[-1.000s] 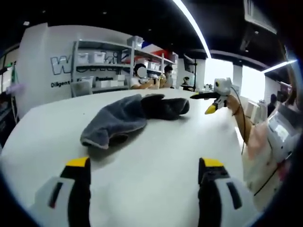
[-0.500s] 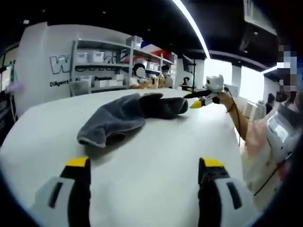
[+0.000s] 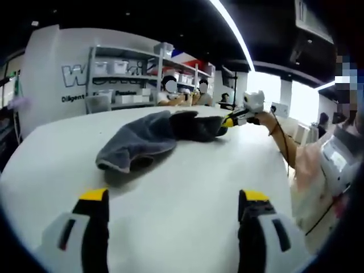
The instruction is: Fold the towel on the table until its edges align and the towel forms a compact rectangular stack.
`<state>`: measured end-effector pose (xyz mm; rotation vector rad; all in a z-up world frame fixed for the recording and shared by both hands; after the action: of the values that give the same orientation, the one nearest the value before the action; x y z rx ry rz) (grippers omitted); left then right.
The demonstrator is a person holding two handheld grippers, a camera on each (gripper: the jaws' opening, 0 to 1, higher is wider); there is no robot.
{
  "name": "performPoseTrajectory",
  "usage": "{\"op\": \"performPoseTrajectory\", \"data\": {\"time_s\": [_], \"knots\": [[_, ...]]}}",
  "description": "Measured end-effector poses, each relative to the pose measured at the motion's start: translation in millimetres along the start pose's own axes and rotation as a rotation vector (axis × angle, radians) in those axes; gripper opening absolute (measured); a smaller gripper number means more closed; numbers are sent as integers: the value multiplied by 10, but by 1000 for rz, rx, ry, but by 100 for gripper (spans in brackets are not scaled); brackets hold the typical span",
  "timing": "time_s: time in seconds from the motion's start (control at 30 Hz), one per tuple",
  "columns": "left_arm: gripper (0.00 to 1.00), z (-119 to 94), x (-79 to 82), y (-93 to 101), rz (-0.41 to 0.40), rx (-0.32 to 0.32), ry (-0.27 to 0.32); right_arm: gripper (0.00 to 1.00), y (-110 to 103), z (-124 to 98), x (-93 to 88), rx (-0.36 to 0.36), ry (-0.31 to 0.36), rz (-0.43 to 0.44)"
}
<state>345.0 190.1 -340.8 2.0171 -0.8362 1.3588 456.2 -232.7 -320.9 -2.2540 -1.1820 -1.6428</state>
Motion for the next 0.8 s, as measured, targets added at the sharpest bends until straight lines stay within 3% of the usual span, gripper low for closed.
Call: {"op": "performPoseTrajectory", "data": {"time_s": [0.23, 0.63, 0.8], "knots": [[99, -14, -11, -5, -6, 1, 3, 3, -11, -71, 140, 14, 27, -19], [99, -32, 3, -2, -5, 2, 7, 2, 354, -320, 787, -77, 136, -58], [99, -23, -1, 17, -6, -1, 8, 2, 443, -363, 1017, -81, 166, -65]]}}
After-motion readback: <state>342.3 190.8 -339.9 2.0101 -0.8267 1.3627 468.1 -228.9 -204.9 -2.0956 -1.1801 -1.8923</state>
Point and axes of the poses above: the point that each gripper's makers call its tool centre point, and the gripper's own axes: z roughly forward along the fingers, y roughly to its right, x roughly out of its top, the point moved 8 cm from there along -z, roughly backward along the fingers, and after that the axes turned 8 degrees about -x, right-handed, at the moved point
